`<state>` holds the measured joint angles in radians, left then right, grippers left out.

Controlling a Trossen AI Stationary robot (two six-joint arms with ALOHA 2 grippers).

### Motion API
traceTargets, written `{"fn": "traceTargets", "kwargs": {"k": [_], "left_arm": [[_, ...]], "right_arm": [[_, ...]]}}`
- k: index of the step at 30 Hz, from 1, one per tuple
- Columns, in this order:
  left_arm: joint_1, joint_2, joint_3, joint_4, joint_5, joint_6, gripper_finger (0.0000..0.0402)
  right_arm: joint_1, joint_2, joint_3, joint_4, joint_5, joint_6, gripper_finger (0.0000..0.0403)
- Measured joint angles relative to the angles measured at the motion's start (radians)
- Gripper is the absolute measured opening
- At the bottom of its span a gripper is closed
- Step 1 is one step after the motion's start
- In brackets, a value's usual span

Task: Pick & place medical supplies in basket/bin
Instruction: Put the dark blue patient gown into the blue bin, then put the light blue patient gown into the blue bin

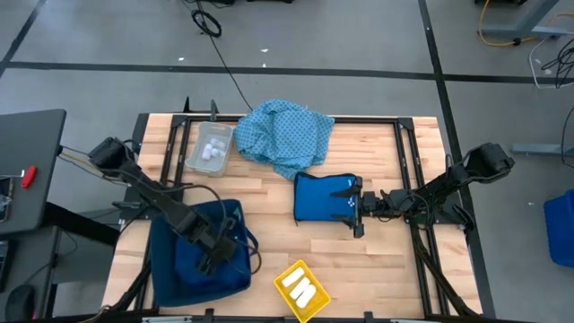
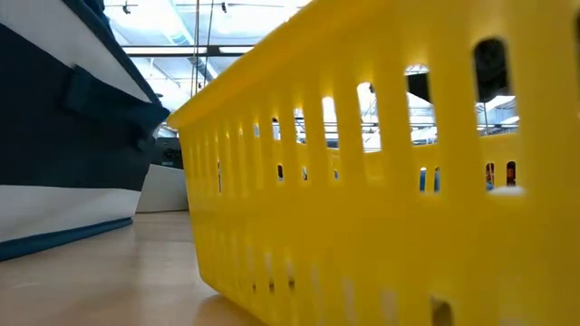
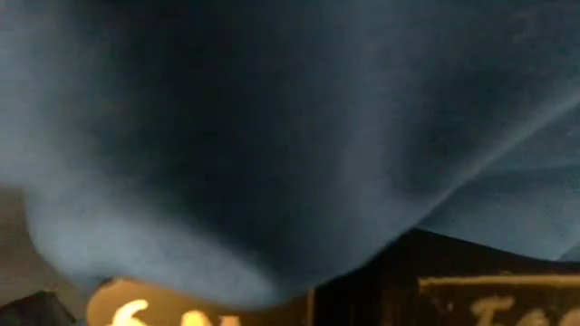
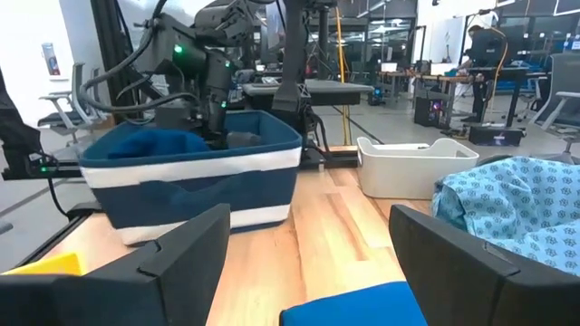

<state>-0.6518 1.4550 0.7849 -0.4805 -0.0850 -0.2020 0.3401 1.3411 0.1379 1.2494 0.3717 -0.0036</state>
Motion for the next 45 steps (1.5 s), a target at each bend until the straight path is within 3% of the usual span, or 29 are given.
{"fn": "traceTargets", "kwargs": {"k": [4,11,16,23,31,37,45], "left_arm": [[0.003,0.022,0.000,0.044,0.006,0.016,0.0001],[0.006,-0.013,-0.002,0.174,-0.229,0.078,0.0001],[0.044,-0.079,-0.002,0.192,-0.172,0.068,0.0001],[0.042,-0.226,-0.002,0.089,-0.149,0.055,0.0002],[0.050,-0.401,-0.002,0.163,-0.404,0.070,0.0015],[0.135,-0.429,0.000,0.170,-0.491,0.143,0.0092],[0.334,-0.390,-0.001,0.171,-0.504,0.101,0.0275]], "right_arm": [[0.000,0.000,0.000,0.001,0.000,0.007,0.0309],[0.000,0.000,0.000,0.001,0.000,0.007,0.0309],[0.000,0.000,0.000,0.001,0.000,0.008,0.0309],[0.000,0.000,0.000,-0.007,0.000,0.008,0.0309],[0.000,0.000,0.000,-0.004,0.000,0.008,0.0309],[0.000,0.000,0.000,-0.004,0.000,0.009,0.0309],[0.000,0.000,0.000,0.000,0.000,-0.014,0.0309]]}}
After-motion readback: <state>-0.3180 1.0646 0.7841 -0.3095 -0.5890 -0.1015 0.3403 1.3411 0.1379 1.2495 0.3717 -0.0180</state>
